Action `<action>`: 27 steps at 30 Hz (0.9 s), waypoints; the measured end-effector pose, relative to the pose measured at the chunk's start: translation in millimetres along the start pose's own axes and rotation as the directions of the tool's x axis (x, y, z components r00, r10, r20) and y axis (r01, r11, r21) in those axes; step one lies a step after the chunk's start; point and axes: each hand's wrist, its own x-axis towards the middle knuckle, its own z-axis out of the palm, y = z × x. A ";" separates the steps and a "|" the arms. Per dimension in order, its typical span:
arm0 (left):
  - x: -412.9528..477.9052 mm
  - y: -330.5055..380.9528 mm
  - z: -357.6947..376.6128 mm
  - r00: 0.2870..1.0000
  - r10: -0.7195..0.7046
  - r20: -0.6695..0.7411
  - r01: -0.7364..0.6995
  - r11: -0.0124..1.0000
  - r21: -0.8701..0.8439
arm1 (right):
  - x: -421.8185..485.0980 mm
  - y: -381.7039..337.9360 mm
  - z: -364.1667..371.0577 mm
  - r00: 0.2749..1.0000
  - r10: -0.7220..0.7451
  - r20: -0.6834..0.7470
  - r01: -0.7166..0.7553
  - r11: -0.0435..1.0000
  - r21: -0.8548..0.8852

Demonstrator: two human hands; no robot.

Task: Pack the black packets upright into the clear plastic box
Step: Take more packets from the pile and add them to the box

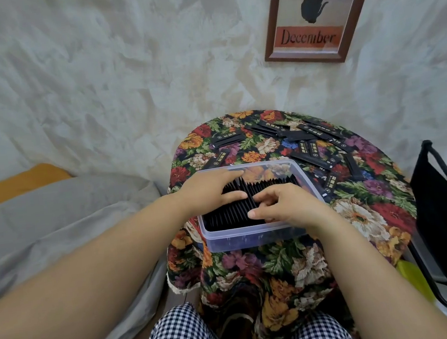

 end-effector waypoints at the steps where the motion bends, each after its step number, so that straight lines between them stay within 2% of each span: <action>1: -0.8 0.8 -0.5 1.000 0.003 -0.011 -0.002 1.000 0.010 | -0.2 0.0 -0.1 1.000 0.003 -0.002 -0.003 1.000 0.006; 5: -11.7 2.6 -0.5 0.982 0.113 -0.149 -0.105 0.992 0.064 | -1.7 0.7 -0.2 1.000 0.013 -0.005 -0.013 1.000 0.021; 8: -21.4 2.0 2.1 0.971 0.156 -0.182 -0.145 0.987 0.073 | -1.4 0.8 -0.2 1.000 0.008 -0.007 -0.007 1.000 0.012; 10: -25.9 4.6 3.3 0.982 0.144 -0.124 -0.146 0.989 0.000 | -0.4 0.1 -0.1 1.000 0.003 -0.010 -0.003 1.000 0.000; 11: -26.8 6.0 4.3 0.989 0.138 -0.051 -0.140 0.990 -0.032 | 0.1 0.0 0.2 1.000 0.001 -0.013 -0.001 1.000 -0.009; 13: -25.9 8.7 4.6 0.986 0.139 0.089 -0.139 0.990 -0.007 | 0.7 0.1 0.6 1.000 0.000 -0.018 -0.001 1.000 -0.024; 15: -25.1 9.5 4.5 0.980 0.139 0.144 -0.146 0.989 0.039 | 0.3 0.0 0.8 1.000 -0.001 -0.018 0.000 0.999 -0.035; 19: -30.2 13.4 7.2 0.975 0.167 0.144 -0.180 0.980 0.087 | -0.5 -2.2 0.1 1.000 -0.023 -0.017 0.022 0.997 -0.067; 23: -31.1 15.6 10.7 0.976 0.173 0.136 -0.179 0.983 0.036 | -0.2 -0.7 -0.5 0.999 -0.033 -0.018 0.031 0.997 -0.077; 27: -30.7 14.5 13.0 0.985 0.170 0.032 -0.169 0.985 -0.017 | -2.5 -0.5 -2.6 0.999 -0.047 -0.003 0.046 0.992 -0.120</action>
